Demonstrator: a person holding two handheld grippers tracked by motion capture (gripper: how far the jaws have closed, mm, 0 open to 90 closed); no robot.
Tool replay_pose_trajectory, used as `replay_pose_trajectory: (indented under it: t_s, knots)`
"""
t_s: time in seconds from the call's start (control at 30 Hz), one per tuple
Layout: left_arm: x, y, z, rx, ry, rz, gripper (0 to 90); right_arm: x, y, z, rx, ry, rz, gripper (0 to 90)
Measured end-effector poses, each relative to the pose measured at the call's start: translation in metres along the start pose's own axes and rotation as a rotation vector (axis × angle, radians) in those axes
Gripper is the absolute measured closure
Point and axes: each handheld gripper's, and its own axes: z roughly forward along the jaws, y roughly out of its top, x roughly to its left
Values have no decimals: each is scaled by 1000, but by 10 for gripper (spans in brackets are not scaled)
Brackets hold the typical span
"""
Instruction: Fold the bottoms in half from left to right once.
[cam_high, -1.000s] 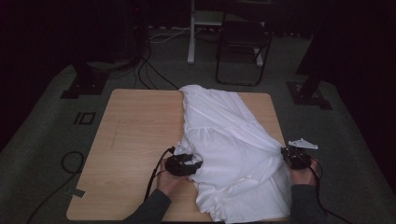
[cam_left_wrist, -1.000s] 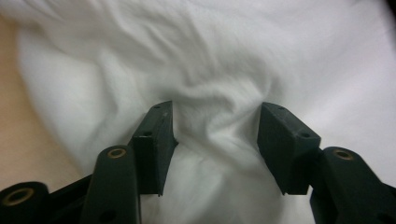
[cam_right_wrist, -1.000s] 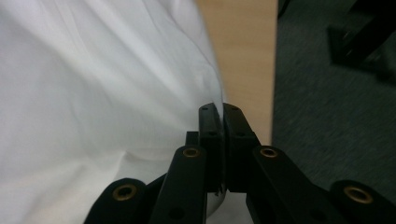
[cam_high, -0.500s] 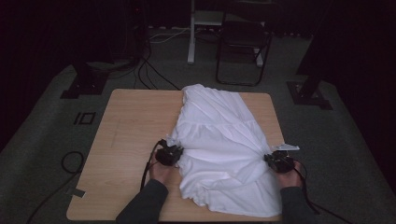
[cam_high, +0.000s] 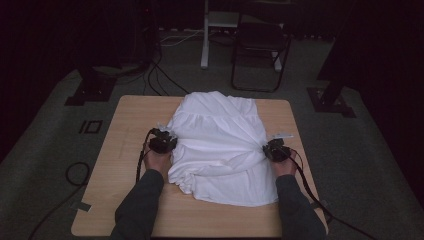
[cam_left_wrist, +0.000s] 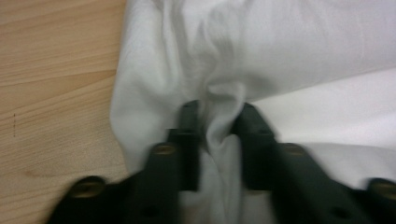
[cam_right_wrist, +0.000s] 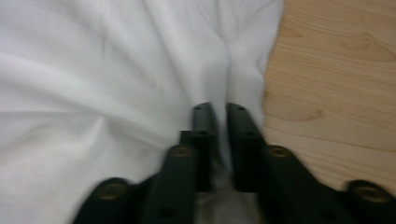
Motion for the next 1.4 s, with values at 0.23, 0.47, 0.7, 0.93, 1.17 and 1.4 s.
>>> replay_pose_trajectory:
  t_s: [0.23, 0.47, 0.7, 0.93, 1.17, 1.4]
  knots:
    - [-6, -9, -46, -81, -65, 4, 508, 9, -5, -33, -104, 13, 1, 480]
    - [-18, -29, -95, -153, -106, 29, 476, 56, -10, -65, -174, 186, -103, 458]
    - [-31, -54, -123, -142, -102, 69, 447, 108, -6, -50, -139, 292, -173, 341]
    - [-47, -79, -137, -118, -170, 73, 408, 110, -12, -34, -50, 265, -209, 795]
    - [-58, -90, -128, -72, -189, 88, 350, 88, -12, -76, -173, 203, -192, 896]
    - [-67, -95, -121, -45, -173, 89, 275, 43, -25, -127, -266, 155, -99, 896]
